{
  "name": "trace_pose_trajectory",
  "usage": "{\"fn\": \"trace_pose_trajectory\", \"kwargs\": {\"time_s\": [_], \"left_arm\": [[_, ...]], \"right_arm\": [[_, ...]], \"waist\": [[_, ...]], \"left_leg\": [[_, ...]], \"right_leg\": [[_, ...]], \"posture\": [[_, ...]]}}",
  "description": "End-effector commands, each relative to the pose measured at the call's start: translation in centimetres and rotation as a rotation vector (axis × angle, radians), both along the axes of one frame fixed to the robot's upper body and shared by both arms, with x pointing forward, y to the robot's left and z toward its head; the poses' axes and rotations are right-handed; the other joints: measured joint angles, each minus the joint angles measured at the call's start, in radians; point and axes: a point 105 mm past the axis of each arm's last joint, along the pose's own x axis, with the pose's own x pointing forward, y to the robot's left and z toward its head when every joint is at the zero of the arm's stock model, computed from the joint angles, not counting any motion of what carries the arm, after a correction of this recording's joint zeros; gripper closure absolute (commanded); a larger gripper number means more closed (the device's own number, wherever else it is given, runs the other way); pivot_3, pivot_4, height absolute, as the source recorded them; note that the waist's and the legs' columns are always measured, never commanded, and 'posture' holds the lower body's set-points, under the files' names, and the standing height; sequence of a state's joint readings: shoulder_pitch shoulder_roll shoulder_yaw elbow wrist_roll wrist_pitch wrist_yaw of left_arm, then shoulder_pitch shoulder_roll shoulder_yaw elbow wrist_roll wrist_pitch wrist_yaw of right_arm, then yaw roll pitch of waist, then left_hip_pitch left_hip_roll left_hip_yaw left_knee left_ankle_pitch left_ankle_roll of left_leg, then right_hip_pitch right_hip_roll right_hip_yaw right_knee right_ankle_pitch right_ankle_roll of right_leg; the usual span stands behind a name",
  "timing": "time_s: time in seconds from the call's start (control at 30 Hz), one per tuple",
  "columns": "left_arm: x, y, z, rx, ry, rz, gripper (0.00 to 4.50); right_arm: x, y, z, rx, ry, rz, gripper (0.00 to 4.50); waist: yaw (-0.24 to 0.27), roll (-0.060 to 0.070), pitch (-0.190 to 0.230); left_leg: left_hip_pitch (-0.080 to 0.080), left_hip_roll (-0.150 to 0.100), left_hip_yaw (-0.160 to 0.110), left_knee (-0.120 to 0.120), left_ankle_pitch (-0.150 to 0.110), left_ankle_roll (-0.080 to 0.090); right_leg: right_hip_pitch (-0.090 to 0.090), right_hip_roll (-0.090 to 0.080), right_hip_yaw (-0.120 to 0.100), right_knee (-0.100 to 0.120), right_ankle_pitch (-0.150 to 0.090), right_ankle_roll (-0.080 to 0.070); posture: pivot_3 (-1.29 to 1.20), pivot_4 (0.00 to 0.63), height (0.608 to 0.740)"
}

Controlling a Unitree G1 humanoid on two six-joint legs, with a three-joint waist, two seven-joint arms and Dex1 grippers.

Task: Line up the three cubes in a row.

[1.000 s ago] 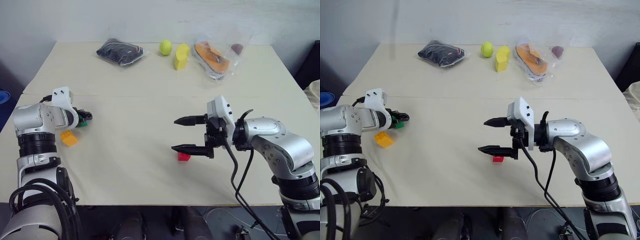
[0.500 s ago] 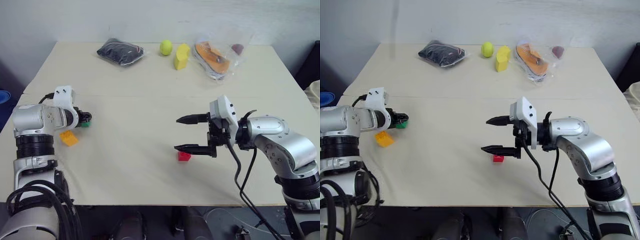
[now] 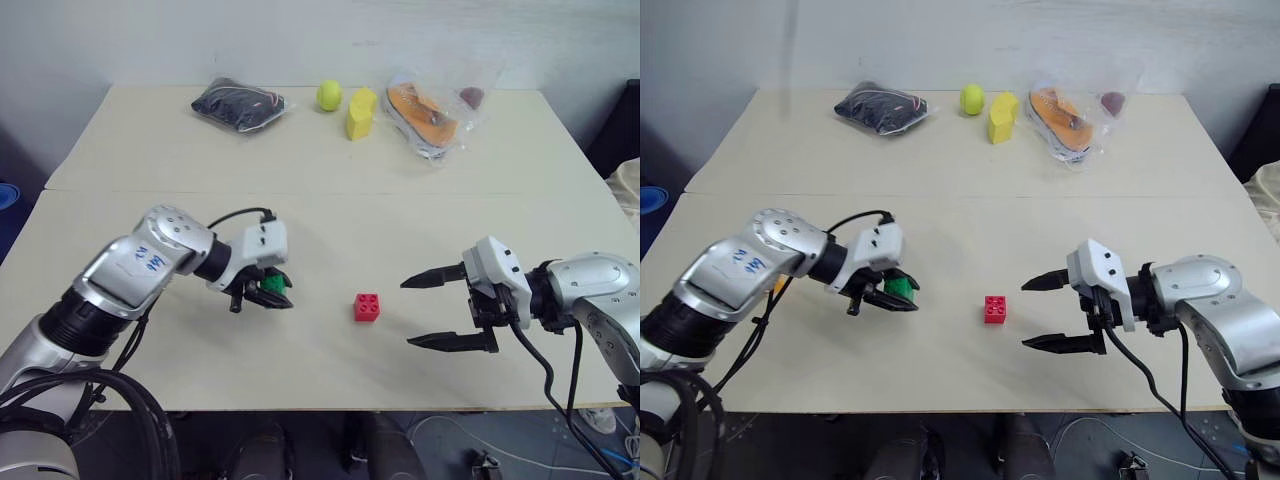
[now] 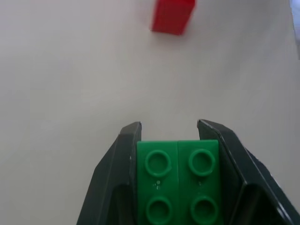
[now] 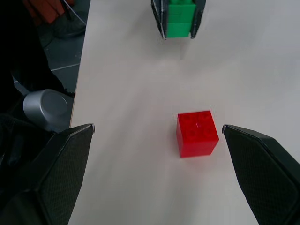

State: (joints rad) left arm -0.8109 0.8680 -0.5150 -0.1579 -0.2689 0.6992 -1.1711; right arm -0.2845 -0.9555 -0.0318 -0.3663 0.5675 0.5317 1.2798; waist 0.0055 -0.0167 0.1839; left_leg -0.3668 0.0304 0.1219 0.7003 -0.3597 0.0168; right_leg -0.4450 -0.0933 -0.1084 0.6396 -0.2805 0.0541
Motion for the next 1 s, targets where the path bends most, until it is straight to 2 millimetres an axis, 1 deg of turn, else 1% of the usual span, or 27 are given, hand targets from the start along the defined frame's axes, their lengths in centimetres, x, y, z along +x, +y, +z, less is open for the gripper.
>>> {"fn": "trace_pose_trajectory", "kwargs": {"time_s": [0.03, 0.13, 0.27, 0.4, 0.53, 0.63, 0.7, 0.8, 0.87, 0.93, 1.0], "left_arm": [[0.3, -1.5, -0.6, 0.028, -0.020, -0.121, 2.99], [0.4, -2.2, -0.9, 0.044, -0.016, -0.189, 2.99], [1.1, -2.4, -1.6, 0.086, -0.027, -0.202, 2.99], [1.8, -2.8, -2.2, 0.113, -0.031, -0.157, 2.99], [1.7, -3.1, -2.6, 0.112, 0.007, -0.113, 2.99], [1.9, -3.0, -3.2, 0.132, 0.018, -0.062, 2.99], [1.9, -3.0, -3.3, 0.134, 0.031, -0.040, 2.25], [1.6, -3.0, -3.3, 0.132, 0.043, -0.019, 1.53], [1.5, -2.5, -2.6, 0.108, 0.055, 0.024, 1.20], [1.5, -1.7, -1.7, 0.086, 0.054, 0.063, 0.70], [1.4, -0.9, -0.9, 0.068, 0.046, 0.095, 0.09]], "right_arm": [[-0.3, -0.9, 0.7, 0.006, -0.049, -0.060, 0.00], [-0.7, -1.1, 0.2, 0.006, -0.045, -0.088, 0.00], [-0.8, -1.3, 0.0, 0.013, -0.048, -0.128, 0.00], [-1.0, -1.2, -0.3, 0.019, -0.051, -0.145, 0.00], [-0.9, -0.9, -0.5, 0.028, -0.055, -0.152, 0.00], [-0.8, -0.6, -0.4, 0.039, -0.059, -0.146, 0.00], [-0.6, -0.5, -0.3, 0.045, -0.062, -0.146, 0.00], [-0.4, -0.4, -0.2, 0.055, -0.062, -0.142, 0.00], [-0.2, -0.3, -0.2, 0.058, -0.061, -0.133, 0.00], [0.0, -0.2, 0.0, 0.060, -0.061, -0.127, 0.00], [0.1, -0.2, 0.2, 0.064, -0.062, -0.120, 0.00]], "waist": [[0.011, 0.000, 0.000], [0.021, 0.000, 0.000], [0.021, 0.000, 0.000], [0.021, 0.000, 0.000], [0.021, 0.000, 0.000], [0.021, 0.000, 0.000], [0.021, 0.000, 0.000], [0.022, 0.000, 0.000], [0.020, 0.000, 0.000], [0.019, 0.000, 0.000], [0.016, 0.000, 0.000]], "left_leg": [[0.000, 0.000, 0.000, 0.000, 0.000, 0.000], [-0.002, -0.001, 0.000, 0.002, 0.000, 0.002], [-0.002, -0.001, -0.001, 0.002, 0.000, 0.003], [-0.002, -0.001, -0.002, 0.002, 0.000, 0.004], [-0.001, -0.001, -0.002, 0.002, 0.000, 0.004], [-0.001, -0.001, -0.002, 0.002, 0.000, 0.004], [-0.001, -0.002, -0.002, 0.002, 0.000, 0.004], [-0.001, -0.002, -0.003, 0.002, 0.001, 0.005], [-0.001, -0.002, -0.003, 0.003, 0.001, 0.005], [-0.001, -0.002, -0.003, 0.003, 0.001, 0.005], [-0.001, -0.001, -0.003, 0.003, 0.001, 0.005]], "right_leg": [[0.000, 0.000, 0.000, -0.001, 0.000, 0.000], [0.000, 0.002, 0.000, -0.001, 0.000, 0.001], [0.000, 0.001, -0.001, -0.002, 0.001, 0.001], [0.000, 0.001, -0.001, -0.002, 0.001, 0.001], [0.001, 0.001, -0.001, -0.001, 0.001, 0.001], [0.001, 0.000, -0.001, -0.001, 0.001, 0.001], [0.001, 0.000, -0.001, -0.001, 0.001, 0.002], [0.002, -0.001, -0.001, -0.001, 0.001, 0.002], [0.002, -0.001, -0.001, -0.001, 0.001, 0.002], [0.002, -0.001, -0.001, -0.001, 0.001, 0.002], [0.002, -0.002, -0.001, 0.000, 0.001, 0.002]], "posture": [[0.00, 0.150, 0.740], [0.00, 0.150, 0.740], [0.00, 0.150, 0.740], [0.00, 0.150, 0.740], [0.00, 0.150, 0.740], [0.00, 0.150, 0.740], [0.00, 0.150, 0.740], [0.00, 0.150, 0.740], [0.00, 0.150, 0.740], [0.00, 0.150, 0.740], [0.00, 0.150, 0.740]]}}
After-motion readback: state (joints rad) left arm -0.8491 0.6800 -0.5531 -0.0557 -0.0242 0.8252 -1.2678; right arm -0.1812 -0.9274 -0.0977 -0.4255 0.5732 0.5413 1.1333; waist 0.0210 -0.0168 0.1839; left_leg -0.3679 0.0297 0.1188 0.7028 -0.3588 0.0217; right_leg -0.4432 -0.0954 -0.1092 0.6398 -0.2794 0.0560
